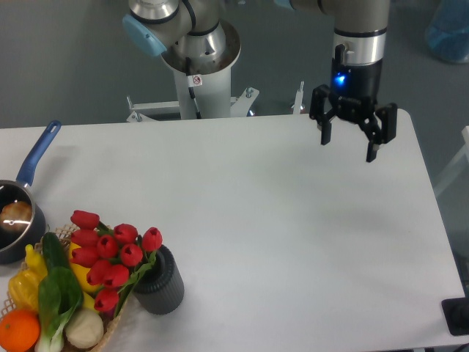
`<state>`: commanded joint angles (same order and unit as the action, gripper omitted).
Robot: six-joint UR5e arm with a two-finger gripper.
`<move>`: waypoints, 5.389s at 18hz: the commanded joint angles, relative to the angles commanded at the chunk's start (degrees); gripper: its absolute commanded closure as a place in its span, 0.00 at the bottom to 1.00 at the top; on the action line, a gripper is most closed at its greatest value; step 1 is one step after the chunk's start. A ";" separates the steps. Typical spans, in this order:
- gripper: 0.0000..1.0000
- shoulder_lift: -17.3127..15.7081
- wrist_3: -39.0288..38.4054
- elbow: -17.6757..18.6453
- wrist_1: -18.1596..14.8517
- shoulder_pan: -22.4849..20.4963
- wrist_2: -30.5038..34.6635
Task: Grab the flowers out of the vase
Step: 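Move the open gripper toward the red tulips in the black vase, then lower the open gripper around the tulip stems above the vase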
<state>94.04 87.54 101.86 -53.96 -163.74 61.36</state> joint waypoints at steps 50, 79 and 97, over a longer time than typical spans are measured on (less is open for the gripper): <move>0.00 15.02 -16.17 -3.33 0.09 18.01 -26.81; 0.04 21.45 -16.08 -9.23 0.44 25.31 -26.64; 0.32 21.18 -15.73 -8.96 0.44 26.19 -26.02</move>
<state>115.23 71.81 92.90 -53.53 -137.55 35.33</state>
